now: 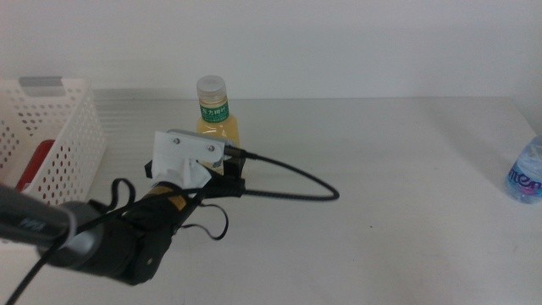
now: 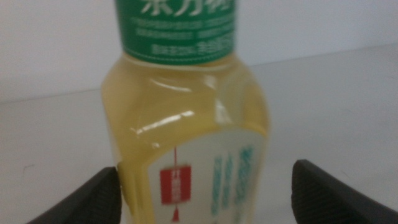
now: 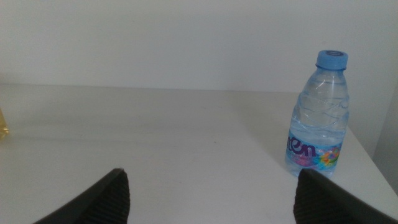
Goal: Use arms to grab the bottles and put them into the dustbin to the left of the table.
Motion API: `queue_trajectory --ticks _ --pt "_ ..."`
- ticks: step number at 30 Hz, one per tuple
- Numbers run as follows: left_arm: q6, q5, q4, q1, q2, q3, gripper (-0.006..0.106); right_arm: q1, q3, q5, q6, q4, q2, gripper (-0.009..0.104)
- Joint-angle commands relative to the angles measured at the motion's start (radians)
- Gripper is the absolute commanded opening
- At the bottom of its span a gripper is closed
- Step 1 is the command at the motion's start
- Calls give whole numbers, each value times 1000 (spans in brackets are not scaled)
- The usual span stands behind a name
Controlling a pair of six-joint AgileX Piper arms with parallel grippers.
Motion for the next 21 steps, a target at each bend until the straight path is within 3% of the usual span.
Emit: queue_trajectory --ticks 1,6,17,21 --pt "-3 -76 -18 -1 -4 -73 90 -6 -9 -76 -9 -8 -27 74" --pt "-2 -36 -76 7 61 -164 90 -6 -9 -76 -9 -8 -27 74" --pt "36 10 -65 37 172 -352 90 -6 -9 -76 -9 -8 -27 74" --pt "54 8 -82 37 179 -368 79 -6 -9 -76 -9 -8 -27 74"
